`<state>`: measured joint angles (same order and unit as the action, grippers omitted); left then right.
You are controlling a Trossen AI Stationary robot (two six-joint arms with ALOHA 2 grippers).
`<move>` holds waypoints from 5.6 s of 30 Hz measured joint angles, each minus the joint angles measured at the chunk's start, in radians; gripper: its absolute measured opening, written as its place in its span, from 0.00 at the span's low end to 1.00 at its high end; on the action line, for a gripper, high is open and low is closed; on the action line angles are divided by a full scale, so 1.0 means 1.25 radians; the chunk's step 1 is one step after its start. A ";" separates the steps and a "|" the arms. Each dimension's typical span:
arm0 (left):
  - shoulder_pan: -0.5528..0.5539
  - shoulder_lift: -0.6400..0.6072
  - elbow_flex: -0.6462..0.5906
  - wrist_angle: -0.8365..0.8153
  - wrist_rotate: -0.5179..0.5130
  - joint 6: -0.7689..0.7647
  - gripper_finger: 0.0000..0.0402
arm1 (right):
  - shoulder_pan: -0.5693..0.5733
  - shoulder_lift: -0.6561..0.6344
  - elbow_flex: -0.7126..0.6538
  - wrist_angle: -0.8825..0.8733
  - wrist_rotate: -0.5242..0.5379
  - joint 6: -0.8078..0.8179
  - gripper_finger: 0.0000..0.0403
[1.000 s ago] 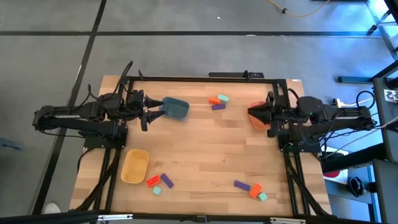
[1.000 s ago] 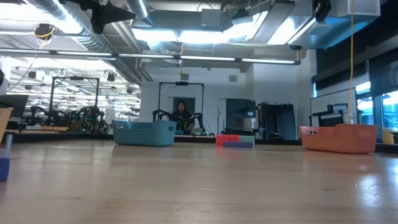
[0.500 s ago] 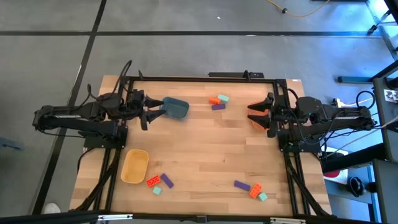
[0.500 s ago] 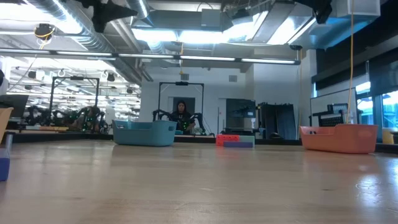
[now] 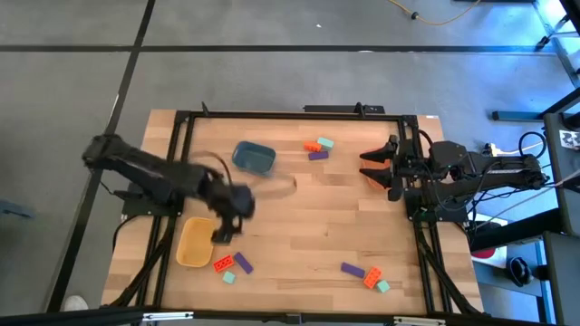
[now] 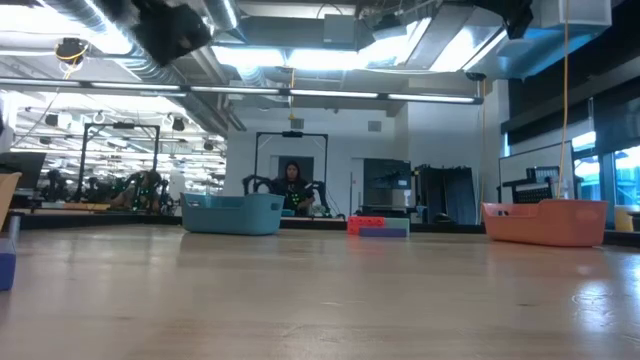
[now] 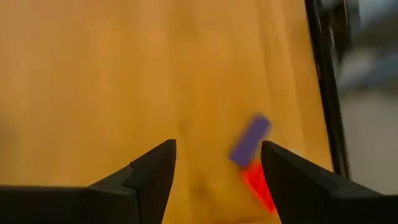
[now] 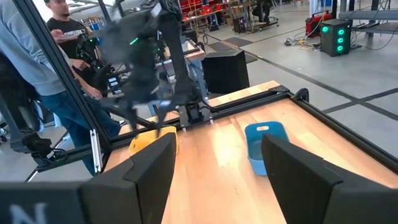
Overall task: Sort & place blocks by color
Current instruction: Put the bottom left violet rectangle block into the blue bin
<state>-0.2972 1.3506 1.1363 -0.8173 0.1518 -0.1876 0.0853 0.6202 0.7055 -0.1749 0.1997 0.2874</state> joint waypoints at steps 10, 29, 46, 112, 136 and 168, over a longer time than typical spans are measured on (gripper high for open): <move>-0.232 0.242 0.011 0.060 -0.145 0.174 0.57 | 0.000 0.000 0.000 -0.027 -0.001 -0.003 0.59; -0.235 0.355 0.010 0.154 -0.114 0.161 0.57 | 0.000 0.000 0.000 -0.033 0.000 -0.005 0.59; -0.223 0.362 -0.020 0.191 -0.135 0.182 0.57 | 0.000 0.000 0.000 -0.033 0.001 -0.006 0.59; 0.283 -0.214 -0.398 1.172 -0.170 -0.058 0.11 | 0.000 0.039 -0.001 0.007 0.014 -0.005 0.59; 0.488 -0.166 -0.079 0.439 -0.128 0.029 0.11 | 0.000 0.043 -0.001 0.011 0.014 -0.002 0.59; 0.619 0.240 -0.145 0.225 -0.173 0.247 0.11 | 0.000 0.043 -0.001 0.011 0.014 0.000 0.59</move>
<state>0.4765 1.6505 0.9546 -0.5366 -0.0649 0.1213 0.0856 0.6743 0.7040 -0.1616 0.2176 0.2874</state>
